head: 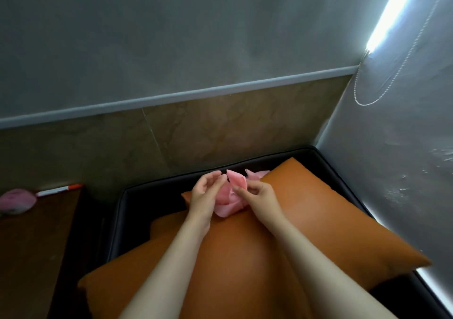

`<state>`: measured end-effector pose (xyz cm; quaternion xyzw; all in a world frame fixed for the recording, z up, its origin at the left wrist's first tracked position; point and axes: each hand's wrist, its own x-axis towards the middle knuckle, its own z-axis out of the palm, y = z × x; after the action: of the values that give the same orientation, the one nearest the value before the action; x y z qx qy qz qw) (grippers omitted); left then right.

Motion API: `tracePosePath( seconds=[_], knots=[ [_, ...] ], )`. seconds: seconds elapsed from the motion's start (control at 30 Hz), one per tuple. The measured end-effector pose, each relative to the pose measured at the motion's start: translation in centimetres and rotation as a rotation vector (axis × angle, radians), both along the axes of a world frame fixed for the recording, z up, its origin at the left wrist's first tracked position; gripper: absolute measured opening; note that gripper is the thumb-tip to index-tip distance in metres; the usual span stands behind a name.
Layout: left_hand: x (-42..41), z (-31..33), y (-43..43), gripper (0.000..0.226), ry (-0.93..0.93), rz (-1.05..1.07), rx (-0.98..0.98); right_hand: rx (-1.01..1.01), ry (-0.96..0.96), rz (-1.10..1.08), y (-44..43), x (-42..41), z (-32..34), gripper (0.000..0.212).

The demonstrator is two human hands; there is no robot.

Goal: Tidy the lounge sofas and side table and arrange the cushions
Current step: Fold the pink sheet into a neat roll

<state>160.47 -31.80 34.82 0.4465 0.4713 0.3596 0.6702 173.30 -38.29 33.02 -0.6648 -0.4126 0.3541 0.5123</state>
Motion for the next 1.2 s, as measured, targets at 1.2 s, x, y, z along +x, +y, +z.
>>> tracePosePath(
  seconds=[1.2],
  knots=[
    [-7.6, 8.5, -9.1, 0.036, 0.001, -0.358, -0.026, -0.059, -0.018, -0.145, -14.1, -9.5, 10.9, 0.035]
  ],
)
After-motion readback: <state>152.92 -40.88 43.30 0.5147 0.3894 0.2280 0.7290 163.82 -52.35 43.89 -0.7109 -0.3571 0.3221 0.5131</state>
